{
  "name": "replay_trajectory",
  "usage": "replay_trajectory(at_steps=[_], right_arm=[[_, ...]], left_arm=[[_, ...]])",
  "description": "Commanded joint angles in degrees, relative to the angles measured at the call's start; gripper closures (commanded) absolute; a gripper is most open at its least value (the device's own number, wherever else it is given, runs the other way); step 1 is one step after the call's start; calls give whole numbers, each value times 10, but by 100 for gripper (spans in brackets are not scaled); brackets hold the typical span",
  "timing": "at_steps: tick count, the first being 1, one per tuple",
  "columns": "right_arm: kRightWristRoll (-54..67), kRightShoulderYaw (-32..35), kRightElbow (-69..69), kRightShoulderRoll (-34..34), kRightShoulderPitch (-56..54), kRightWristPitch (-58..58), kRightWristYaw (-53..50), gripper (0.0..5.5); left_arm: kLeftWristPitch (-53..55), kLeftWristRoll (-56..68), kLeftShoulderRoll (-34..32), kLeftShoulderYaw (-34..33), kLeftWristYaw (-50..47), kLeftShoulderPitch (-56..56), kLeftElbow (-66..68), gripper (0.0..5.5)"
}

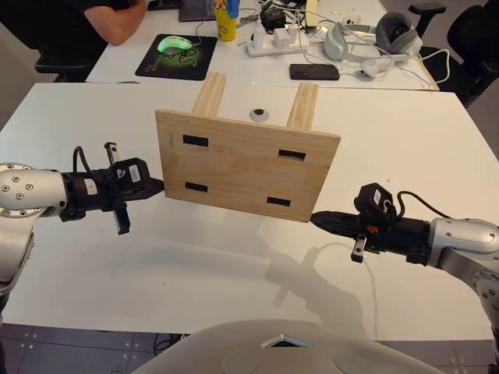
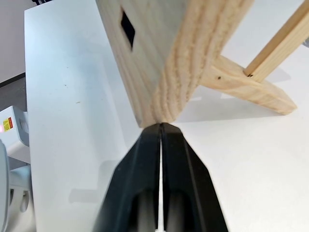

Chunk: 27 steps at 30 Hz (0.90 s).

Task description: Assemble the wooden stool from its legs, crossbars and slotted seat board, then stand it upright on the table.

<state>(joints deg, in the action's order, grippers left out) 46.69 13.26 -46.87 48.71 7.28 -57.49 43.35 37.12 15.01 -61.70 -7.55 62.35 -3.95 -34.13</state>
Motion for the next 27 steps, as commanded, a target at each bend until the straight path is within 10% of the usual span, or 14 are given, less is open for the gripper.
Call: replay_trajectory(at_steps=[1,27], right_arm=[[81,7,-31,-5,-50,16,15,549],[205,67,47,40,-191,-8,-22,549]], left_arm=[[5,99,18,13,38,-55,-61,550],[85,135,28,-5,43,-196,2,550]])
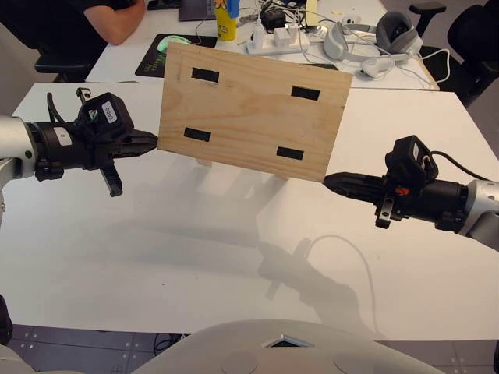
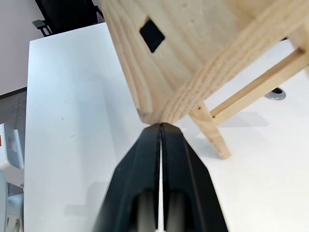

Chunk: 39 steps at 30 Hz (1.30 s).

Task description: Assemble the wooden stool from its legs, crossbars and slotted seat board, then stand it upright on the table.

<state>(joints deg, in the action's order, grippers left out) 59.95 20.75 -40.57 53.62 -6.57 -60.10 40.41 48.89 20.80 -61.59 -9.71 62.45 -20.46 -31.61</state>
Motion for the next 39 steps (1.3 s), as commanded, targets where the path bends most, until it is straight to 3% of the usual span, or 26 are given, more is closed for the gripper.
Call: replay_trajectory(at_steps=[1,9,17,21,24,29,34,39], right_arm=[[74,-8,-12,-10,-57,18,4,549],[34,-20,31,-24,-85,36,-22,549],[-150,-91,59,16,21,123,18,549],[-197,-93,93,2,45,164,23,549],[-268,-111,143,-21,44,218,-10,549],[-357,-122,253,-166,-20,291,-170,549],[-442,-110,401,-309,-132,357,-371,549],[-459,-103,458,-366,-205,446,-400,549]], left_arm=[[-34,76,28,16,41,-36,-18,550],[-41,58,40,28,25,-68,20,550],[-80,18,8,51,33,47,21,550],[-132,-1,20,27,8,35,110,550],[-239,-65,43,13,-63,28,228,550],[-379,-97,205,-55,-300,-9,385,550],[-430,-95,391,-56,-499,-76,458,550],[-500,-156,456,-30,-614,-167,554,550]])
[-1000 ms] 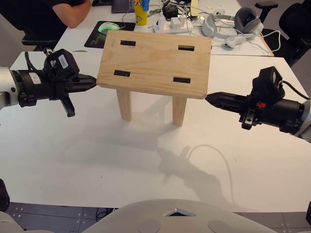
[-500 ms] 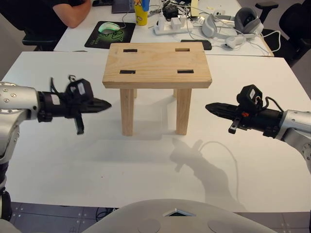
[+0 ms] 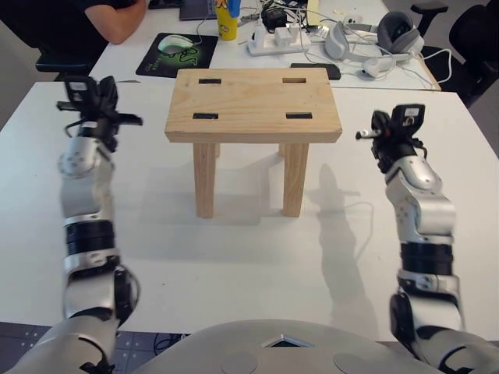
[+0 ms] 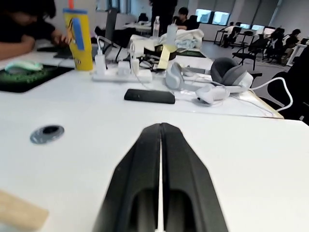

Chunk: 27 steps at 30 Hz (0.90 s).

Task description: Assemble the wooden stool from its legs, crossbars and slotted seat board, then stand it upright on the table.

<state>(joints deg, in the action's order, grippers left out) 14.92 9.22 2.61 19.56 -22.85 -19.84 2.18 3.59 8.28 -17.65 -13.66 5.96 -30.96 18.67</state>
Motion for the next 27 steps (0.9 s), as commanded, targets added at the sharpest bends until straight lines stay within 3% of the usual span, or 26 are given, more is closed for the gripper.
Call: replay_trajectory(at_steps=[1,16,23,27], right_arm=[[-19,10,32,-28,-50,56,-23,549],[-106,-18,94,-40,-71,50,-41,549],[-129,-7,19,-34,-21,47,-47,549],[-120,-11,43,-45,-18,54,-30,549]], left_arm=[[-59,-35,15,10,-52,-67,62,550],[-107,-39,29,48,-10,-77,102,550],[-111,-30,32,52,15,-118,139,550],[-119,-32,29,45,12,-105,143,550]])
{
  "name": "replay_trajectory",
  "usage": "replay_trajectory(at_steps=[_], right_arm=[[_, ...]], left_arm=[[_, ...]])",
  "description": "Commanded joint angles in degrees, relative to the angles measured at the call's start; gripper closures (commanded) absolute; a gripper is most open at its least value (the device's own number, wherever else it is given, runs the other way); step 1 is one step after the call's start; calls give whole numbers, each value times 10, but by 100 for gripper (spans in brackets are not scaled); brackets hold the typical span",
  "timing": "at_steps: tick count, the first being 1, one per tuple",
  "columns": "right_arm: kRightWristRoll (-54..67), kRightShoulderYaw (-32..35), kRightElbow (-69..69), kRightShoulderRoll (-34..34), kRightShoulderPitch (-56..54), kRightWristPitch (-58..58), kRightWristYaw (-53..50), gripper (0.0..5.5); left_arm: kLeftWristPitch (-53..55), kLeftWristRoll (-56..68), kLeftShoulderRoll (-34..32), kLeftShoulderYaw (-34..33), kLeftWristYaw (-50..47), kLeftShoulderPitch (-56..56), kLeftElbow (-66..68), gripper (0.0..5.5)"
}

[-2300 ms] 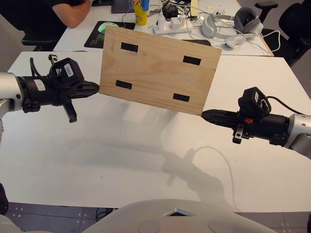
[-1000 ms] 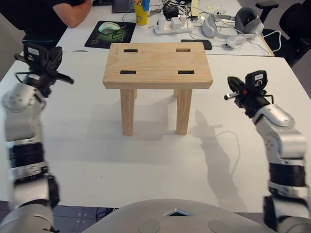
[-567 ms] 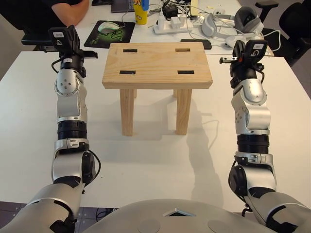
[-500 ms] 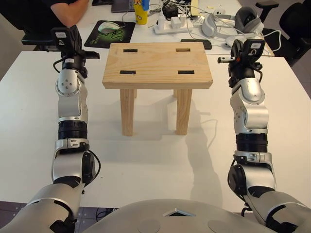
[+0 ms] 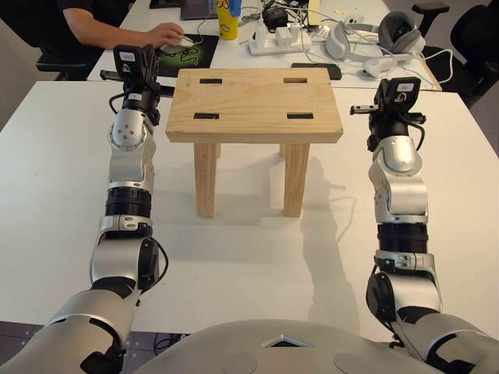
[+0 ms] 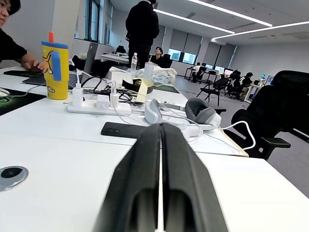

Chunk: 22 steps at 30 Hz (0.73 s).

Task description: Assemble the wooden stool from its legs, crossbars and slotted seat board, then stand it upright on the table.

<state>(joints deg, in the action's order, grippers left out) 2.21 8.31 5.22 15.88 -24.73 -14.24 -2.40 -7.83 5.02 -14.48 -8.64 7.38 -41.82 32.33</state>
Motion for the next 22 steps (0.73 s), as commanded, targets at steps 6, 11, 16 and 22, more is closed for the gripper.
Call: replay_trajectory(at_steps=[6,11,16,22], right_arm=[[17,-3,55,-13,-26,13,36,549],[15,-3,66,-15,-36,24,46,549],[12,-3,71,-15,-35,27,51,549],[11,-4,76,-13,-39,26,59,549]], left_arm=[[-12,0,-9,-14,-8,17,0,550],[-19,-1,-15,-23,-14,27,-7,550],[-17,-2,-7,-20,-17,39,-17,550],[-13,-1,-3,-17,-18,47,-26,550]])
